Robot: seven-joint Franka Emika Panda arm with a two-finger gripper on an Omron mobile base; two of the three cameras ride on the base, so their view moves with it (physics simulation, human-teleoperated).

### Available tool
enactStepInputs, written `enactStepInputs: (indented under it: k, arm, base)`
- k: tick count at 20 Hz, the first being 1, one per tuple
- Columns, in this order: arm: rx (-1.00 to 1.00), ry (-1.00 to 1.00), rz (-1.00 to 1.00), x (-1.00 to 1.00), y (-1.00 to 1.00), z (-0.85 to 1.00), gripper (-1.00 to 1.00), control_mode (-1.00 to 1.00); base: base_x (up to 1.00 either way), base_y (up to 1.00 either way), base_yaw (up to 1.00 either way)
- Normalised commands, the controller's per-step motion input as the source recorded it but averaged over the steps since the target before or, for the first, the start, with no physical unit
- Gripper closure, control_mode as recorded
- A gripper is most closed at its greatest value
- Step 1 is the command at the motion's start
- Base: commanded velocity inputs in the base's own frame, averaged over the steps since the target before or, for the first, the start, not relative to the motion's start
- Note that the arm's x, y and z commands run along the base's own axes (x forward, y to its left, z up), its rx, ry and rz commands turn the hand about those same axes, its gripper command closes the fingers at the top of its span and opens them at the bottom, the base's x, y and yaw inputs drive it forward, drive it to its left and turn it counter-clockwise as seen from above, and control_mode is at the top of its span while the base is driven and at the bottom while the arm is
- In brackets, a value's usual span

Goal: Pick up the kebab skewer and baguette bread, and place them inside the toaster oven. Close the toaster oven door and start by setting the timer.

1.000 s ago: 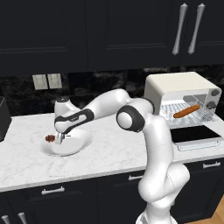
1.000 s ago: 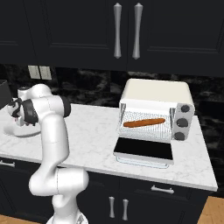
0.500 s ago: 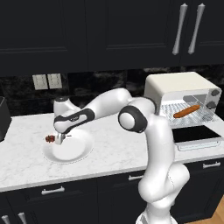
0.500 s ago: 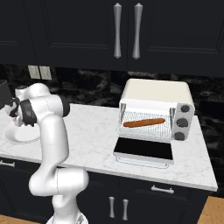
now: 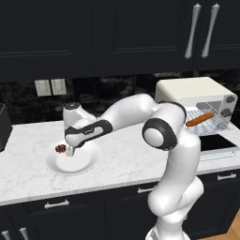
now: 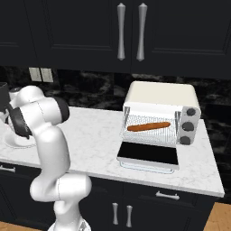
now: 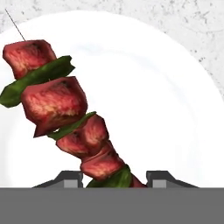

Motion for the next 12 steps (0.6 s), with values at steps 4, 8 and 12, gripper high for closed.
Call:
enactStepInputs:
  k: [4, 8, 12]
  arm:
    - [0.0, -0.1, -0.15, -0.37, -0.66, 0.38, 1.0, -1.0]
    - [0.0, -0.04, -0.24, -0.19, -0.74, 0.46, 1.0, -1.0]
    - [0.0, 0.0, -0.34, -0.32, -0.94, 0.54, 1.0, -1.0]
  base:
    - [0.0, 0.0, 0.0]
    - [0.0, 0.0, 0.0]
    - [0.0, 0.0, 0.0]
